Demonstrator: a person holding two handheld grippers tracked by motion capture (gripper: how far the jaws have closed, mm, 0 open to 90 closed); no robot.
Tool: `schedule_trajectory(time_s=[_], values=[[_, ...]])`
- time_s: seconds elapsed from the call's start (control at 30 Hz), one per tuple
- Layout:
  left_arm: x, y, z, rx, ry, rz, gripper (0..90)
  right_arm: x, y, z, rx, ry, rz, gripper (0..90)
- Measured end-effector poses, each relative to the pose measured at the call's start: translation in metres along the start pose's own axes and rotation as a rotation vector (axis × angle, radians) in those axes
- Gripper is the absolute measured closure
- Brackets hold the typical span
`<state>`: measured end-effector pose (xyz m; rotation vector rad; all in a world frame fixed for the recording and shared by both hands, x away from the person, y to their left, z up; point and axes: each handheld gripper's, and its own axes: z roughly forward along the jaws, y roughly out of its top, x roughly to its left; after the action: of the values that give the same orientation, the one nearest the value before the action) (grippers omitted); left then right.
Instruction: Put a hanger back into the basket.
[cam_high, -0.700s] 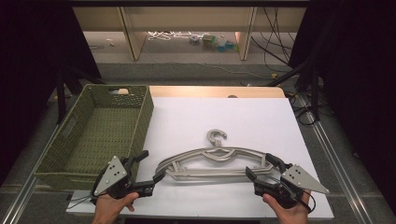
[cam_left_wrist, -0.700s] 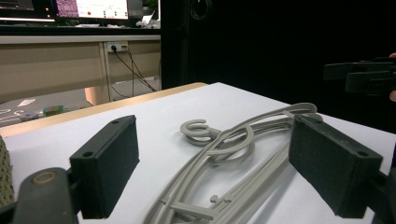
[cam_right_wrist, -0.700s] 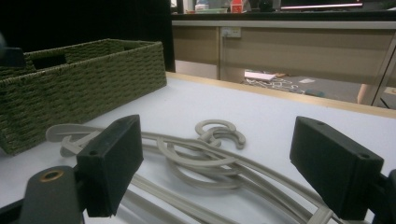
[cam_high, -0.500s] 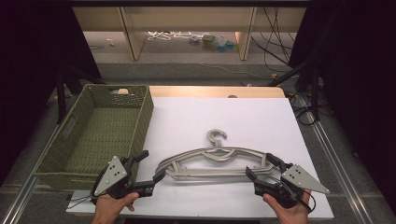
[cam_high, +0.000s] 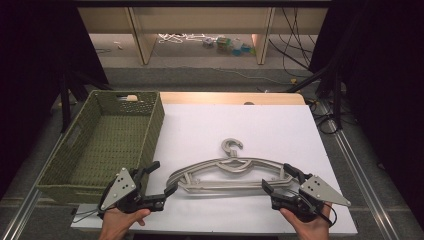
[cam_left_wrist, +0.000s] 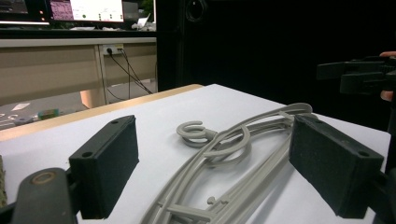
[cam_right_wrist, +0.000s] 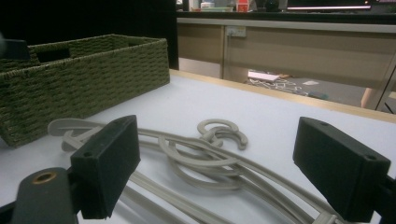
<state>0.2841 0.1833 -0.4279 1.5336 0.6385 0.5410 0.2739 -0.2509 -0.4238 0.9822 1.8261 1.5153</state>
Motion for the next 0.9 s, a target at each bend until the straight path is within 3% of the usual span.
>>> schedule_trajectory(time_s=[0.07, 0.1, 0.33, 0.47, 0.5, 0.57, 0.9], values=[[0.0, 0.0, 0.0, 0.001, -0.001, 0.006, 15.6, 0.0, 0.0, 0.0, 0.008, 0.001, 0.008, 15.5], [0.0, 0.0, 0.0, 0.001, -0.001, 0.006, 15.7, -0.003, 0.001, 0.003, -0.019, 0.006, -0.023, 15.5], [-0.001, 0.0, 0.001, 0.009, -0.003, 0.003, 15.8, -0.008, 0.008, 0.007, 0.057, 0.032, -0.049, 16.6], [-0.001, 0.0, 0.001, 0.007, -0.003, 0.007, 15.9, -0.016, 0.02, 0.017, 0.123, 0.042, -0.105, 18.0], [-0.001, 0.0, 0.001, 0.007, -0.005, 0.009, 15.9, -0.019, 0.024, 0.023, 0.143, 0.07, -0.142, 19.7], [0.0, 0.0, 0.002, 0.003, -0.007, 0.017, 16.0, -0.023, 0.029, 0.03, 0.186, 0.064, -0.195, 21.0], [-0.001, 0.0, 0.001, 0.005, -0.001, 0.004, 16.0, -0.043, 0.038, 0.057, 0.327, 0.102, -0.253, 26.0]])
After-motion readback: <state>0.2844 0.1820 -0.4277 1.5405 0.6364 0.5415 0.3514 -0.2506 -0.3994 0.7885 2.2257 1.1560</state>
